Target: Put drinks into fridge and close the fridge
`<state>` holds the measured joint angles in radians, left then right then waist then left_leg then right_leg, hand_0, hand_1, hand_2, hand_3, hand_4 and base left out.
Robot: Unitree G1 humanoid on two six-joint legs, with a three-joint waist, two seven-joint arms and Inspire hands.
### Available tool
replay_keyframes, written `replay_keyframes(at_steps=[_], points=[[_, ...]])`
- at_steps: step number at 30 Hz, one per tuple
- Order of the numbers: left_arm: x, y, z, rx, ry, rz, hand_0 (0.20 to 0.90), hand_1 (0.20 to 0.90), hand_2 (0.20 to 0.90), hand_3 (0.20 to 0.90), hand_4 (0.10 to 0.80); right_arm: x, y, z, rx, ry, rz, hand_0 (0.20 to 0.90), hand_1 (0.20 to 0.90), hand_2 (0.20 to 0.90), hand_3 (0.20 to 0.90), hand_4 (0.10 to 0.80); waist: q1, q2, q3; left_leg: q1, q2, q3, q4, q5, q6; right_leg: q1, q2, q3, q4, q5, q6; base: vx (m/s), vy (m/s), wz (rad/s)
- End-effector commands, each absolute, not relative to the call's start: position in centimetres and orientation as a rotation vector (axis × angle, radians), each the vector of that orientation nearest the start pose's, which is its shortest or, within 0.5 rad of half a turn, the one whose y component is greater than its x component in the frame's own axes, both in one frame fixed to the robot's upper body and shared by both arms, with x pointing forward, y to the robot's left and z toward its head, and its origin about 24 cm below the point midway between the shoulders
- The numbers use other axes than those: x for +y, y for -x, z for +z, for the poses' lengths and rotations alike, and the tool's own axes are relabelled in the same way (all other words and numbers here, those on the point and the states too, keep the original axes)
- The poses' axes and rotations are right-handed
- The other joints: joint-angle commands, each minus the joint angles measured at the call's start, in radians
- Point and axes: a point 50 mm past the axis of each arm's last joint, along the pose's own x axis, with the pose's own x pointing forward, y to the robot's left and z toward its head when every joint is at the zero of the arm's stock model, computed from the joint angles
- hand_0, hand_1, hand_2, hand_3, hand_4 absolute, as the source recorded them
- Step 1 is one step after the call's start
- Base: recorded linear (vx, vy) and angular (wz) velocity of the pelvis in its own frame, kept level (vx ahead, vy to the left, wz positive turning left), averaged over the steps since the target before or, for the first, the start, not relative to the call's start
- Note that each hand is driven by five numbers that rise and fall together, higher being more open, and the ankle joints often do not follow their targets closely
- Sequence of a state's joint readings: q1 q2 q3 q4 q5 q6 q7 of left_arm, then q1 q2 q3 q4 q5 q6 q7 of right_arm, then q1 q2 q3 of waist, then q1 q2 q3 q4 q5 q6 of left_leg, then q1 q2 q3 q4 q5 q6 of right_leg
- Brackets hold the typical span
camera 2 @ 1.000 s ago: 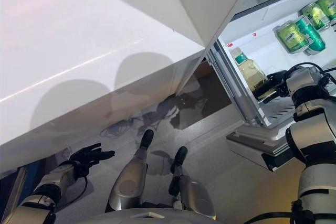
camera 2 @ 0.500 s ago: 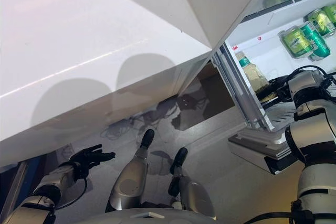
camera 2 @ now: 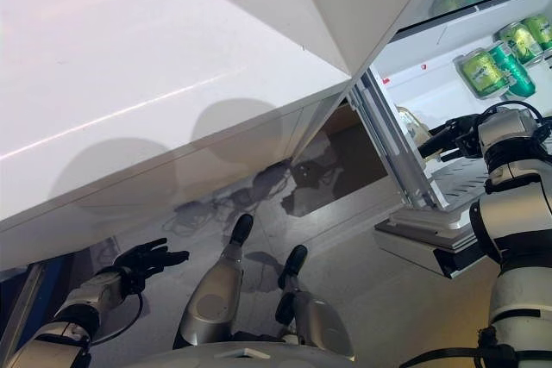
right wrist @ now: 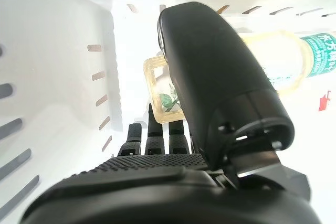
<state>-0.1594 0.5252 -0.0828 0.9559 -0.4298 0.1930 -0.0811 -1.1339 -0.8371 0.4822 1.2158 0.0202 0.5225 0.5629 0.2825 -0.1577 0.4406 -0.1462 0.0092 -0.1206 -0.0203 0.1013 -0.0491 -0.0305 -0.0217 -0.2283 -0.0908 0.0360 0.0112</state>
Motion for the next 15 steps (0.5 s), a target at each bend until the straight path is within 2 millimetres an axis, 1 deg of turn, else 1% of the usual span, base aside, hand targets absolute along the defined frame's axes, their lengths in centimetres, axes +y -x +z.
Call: replay_keyframes(at_steps=[1, 4, 7, 11, 15], points=[[34.1, -16.1, -8.5, 0.996, -0.163, 0.311, 0.900, 0.900, 0.900, 0.900, 0.800, -37.2, -34.8, 20.5, 0.758, 0.649, -0.223, 0.900, 0.900, 0.900, 0.900, 0.800, -0.006, 0.004, -0.054, -0.017, -0.043, 0.069, 0.006, -0.065, 0.060, -0.090, -0.002, 0.015, 0.077, 0.055, 0.051, 0.000, 0.000, 0.00], [34.1, -15.9, -8.5, 1.001, -0.162, 0.313, 0.900, 0.900, 0.900, 0.900, 0.800, -37.6, -34.6, 20.5, 0.761, 0.655, -0.231, 0.900, 0.900, 0.900, 0.900, 0.800, -0.011, 0.003, -0.059, -0.010, -0.042, 0.072, 0.006, -0.066, 0.060, -0.085, -0.002, 0.017, 0.078, 0.053, 0.051, 0.000, 0.000, 0.00], [34.2, -15.8, -8.6, 1.005, -0.156, 0.318, 0.900, 0.900, 0.900, 0.900, 0.800, -37.9, -34.5, 20.9, 0.726, 0.659, -0.269, 0.900, 0.900, 0.900, 0.900, 0.800, -0.017, 0.004, -0.064, -0.003, -0.039, 0.077, 0.003, -0.068, 0.060, -0.080, -0.001, 0.020, 0.077, 0.053, 0.051, -0.001, 0.007, -0.01], [34.1, -15.4, -8.8, 1.013, -0.143, 0.325, 0.900, 0.900, 0.900, 0.900, 0.800, -38.2, -34.7, 22.5, 0.619, 0.725, -0.344, 0.900, 0.900, 0.900, 0.900, 0.800, -0.031, 0.004, -0.076, 0.009, -0.037, 0.085, -0.002, -0.070, 0.061, -0.074, 0.002, 0.030, 0.076, 0.051, 0.049, 0.001, 0.027, -0.05], [33.9, -14.9, -9.2, 1.024, -0.128, 0.330, 0.900, 0.900, 0.900, 0.900, 0.800, -37.6, -35.2, 24.8, 0.431, 0.692, -0.402, 0.900, 0.900, 0.900, 0.900, 0.800, -0.052, 0.008, -0.095, 0.029, -0.036, 0.092, -0.010, -0.073, 0.061, -0.062, 0.002, 0.036, 0.076, 0.045, 0.048, 0.016, 0.042, -0.08]])
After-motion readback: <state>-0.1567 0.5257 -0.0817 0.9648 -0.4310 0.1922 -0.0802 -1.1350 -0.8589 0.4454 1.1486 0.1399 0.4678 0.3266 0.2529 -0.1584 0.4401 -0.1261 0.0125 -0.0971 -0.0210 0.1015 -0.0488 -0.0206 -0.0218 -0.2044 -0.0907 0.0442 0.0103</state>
